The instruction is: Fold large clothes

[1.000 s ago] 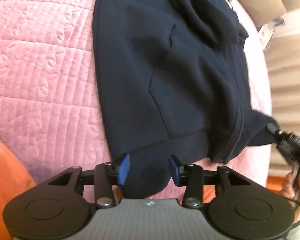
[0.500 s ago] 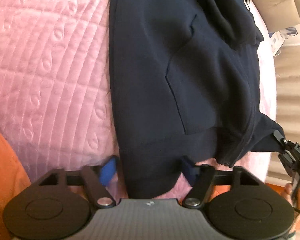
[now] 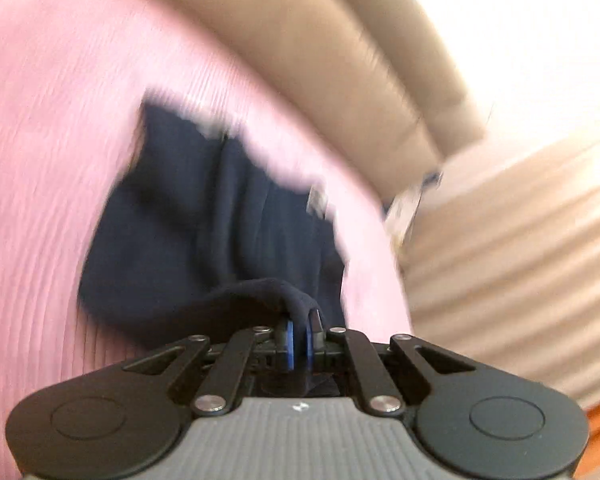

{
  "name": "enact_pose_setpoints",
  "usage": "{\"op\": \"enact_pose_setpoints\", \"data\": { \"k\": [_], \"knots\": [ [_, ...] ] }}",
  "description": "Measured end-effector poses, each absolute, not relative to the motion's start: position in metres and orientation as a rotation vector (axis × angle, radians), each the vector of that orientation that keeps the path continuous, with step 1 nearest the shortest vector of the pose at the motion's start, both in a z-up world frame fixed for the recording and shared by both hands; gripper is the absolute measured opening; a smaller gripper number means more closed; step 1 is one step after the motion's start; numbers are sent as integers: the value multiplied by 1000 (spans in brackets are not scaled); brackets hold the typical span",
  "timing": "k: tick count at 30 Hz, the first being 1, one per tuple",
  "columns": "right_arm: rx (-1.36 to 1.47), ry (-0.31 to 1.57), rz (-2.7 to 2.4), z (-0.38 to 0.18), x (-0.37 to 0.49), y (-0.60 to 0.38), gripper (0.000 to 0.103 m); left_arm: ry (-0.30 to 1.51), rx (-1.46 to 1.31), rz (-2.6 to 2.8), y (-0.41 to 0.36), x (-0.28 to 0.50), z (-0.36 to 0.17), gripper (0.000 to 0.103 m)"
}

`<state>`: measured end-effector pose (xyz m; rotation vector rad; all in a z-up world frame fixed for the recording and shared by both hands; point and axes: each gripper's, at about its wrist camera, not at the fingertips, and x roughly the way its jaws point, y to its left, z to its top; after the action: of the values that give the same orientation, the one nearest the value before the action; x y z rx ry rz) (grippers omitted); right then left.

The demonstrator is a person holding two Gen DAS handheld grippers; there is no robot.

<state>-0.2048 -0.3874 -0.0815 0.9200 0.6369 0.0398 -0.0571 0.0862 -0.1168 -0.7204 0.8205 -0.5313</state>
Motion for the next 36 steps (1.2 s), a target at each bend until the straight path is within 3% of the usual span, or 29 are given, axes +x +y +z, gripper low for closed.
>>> {"op": "enact_pose_setpoints", "data": {
  "k": [2, 4, 5, 6, 7, 8, 9, 13, 22, 29, 31, 32, 33, 35, 36],
  "knots": [
    [881, 609, 29, -74, -161, -389, 15, 743, -749, -481, 90, -18, -113, 6],
    [862, 589, 1, -77, -108, -392, 25, 683, -771, -414, 92, 24, -119, 6],
    [863, 587, -21, -82, -86, -394, 43, 662, -752, -371, 89, 45, -124, 7],
    [862, 597, -44, -91, -61, -398, 72, 650, -714, -332, 86, 65, -131, 11],
    [870, 605, -70, -98, -47, -401, 80, 650, -656, -296, 82, 82, -137, 16],
    [887, 608, -98, -107, -37, -404, 81, 670, -594, -242, 78, 99, -145, 26],
    [897, 620, -98, -114, -31, -407, 80, 691, -570, -209, 77, 109, -152, 39],
    [761, 724, -113, -137, -16, -402, 81, 672, -576, -238, 91, 121, -170, 62],
    [341, 786, -95, -157, 64, -379, 79, 786, -455, -216, 93, 169, -197, 64],
    [305, 833, -82, -175, 102, -381, 79, 821, -351, -164, 73, 189, -213, 66],
    [302, 864, -64, -180, 104, -378, 70, 838, -362, -159, 71, 194, -217, 66],
    [285, 880, -65, -182, 106, -374, 60, 854, -371, -170, 69, 197, -219, 66],
    [255, 891, -65, -183, 107, -369, 42, 866, -368, -176, 67, 199, -221, 66],
    [219, 888, -57, -182, 104, -364, 19, 880, -372, -200, 62, 202, -223, 62],
    [207, 873, -51, -180, 101, -361, 17, 885, -369, -219, 59, 203, -224, 52]
  ]
}}
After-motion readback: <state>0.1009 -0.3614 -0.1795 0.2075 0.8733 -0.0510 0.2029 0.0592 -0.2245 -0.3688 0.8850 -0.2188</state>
